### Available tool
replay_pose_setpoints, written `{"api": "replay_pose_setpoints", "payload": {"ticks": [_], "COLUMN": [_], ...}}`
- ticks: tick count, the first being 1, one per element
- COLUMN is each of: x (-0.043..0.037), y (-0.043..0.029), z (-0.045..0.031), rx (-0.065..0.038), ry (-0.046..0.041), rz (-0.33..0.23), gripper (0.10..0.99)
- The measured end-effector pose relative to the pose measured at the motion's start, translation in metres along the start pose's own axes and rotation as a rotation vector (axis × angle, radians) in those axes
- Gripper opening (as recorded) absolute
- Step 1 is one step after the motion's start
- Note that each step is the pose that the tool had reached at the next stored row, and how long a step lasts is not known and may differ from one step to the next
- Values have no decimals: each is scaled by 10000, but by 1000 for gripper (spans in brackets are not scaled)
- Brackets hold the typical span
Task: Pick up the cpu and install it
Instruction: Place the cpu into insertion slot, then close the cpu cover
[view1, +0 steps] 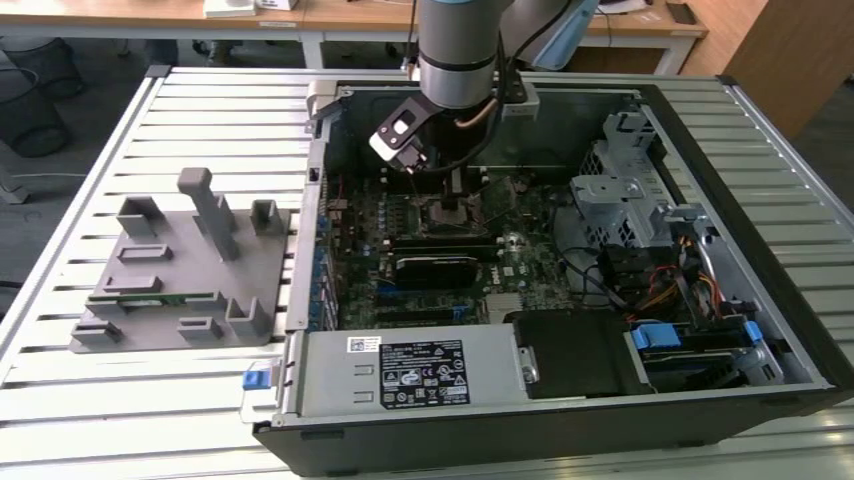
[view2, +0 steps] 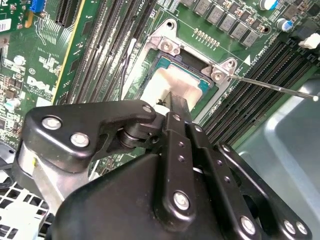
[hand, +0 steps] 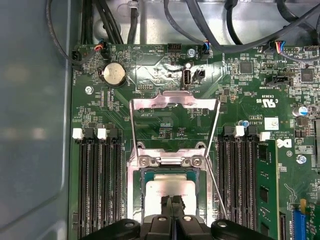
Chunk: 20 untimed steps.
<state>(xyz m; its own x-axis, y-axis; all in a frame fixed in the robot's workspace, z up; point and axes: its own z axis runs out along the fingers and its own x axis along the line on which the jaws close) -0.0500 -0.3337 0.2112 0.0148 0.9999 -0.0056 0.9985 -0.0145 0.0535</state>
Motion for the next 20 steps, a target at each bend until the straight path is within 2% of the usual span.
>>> {"api": "replay_pose_setpoints", "payload": {"ticks": [20], "x": [0], "y": [6], "z": [-111], "rx": [4], "ry": [1], "rz": [0], "gripper": [106]}}
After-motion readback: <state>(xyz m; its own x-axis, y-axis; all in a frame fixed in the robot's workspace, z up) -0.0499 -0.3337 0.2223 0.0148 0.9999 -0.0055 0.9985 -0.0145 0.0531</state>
